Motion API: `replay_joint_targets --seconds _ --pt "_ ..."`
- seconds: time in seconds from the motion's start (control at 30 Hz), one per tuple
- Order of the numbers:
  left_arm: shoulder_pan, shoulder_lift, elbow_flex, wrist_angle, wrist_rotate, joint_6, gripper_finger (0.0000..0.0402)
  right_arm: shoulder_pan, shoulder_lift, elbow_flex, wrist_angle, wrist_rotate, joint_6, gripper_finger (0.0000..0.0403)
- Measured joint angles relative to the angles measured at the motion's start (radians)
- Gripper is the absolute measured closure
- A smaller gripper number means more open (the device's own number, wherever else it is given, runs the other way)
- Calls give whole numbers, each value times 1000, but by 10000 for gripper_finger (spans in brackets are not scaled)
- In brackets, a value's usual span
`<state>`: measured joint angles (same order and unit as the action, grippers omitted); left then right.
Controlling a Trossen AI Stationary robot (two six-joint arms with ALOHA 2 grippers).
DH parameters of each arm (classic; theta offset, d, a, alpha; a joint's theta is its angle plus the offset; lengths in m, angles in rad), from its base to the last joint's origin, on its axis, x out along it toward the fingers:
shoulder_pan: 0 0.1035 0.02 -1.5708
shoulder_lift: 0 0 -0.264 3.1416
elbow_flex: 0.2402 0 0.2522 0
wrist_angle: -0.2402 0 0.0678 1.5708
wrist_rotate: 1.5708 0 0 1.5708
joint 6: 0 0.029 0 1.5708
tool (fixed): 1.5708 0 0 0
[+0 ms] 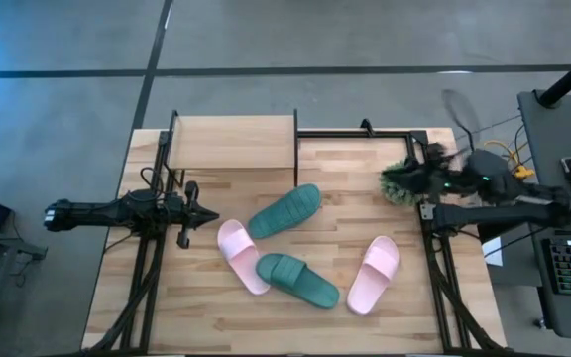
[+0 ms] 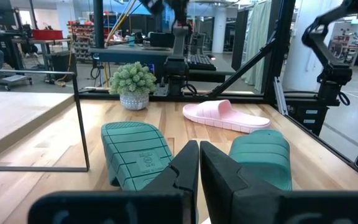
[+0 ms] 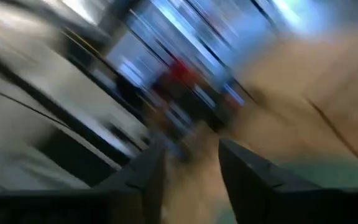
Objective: Pick and place slides into the shelf
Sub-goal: Put the right pink slipper on the shelf
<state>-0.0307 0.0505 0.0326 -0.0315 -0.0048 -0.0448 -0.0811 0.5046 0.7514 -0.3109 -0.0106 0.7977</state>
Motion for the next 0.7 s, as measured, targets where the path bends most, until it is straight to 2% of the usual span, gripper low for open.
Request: replay_joint_targets --seconds 0.1,0.17,0.27,0.33,0.5,0.7 --pt "0 0 0 0 0 0 400 12 129 166 -377 9 9 230" --pt "0 1 0 0 0 0 400 38 210 261 -545 13 25 217" --pt "0 0 0 0 0 0 400 114 333 384 -694 43 62 208" --pt "0 0 0 0 0 0 400 190 420 458 -775 105 112 207" --pt "0 0 0 0 0 0 400 395 673 641 -970 233 334 207" --pt "0 1 0 0 0 0 400 591 997 859 -1274 275 617 207"
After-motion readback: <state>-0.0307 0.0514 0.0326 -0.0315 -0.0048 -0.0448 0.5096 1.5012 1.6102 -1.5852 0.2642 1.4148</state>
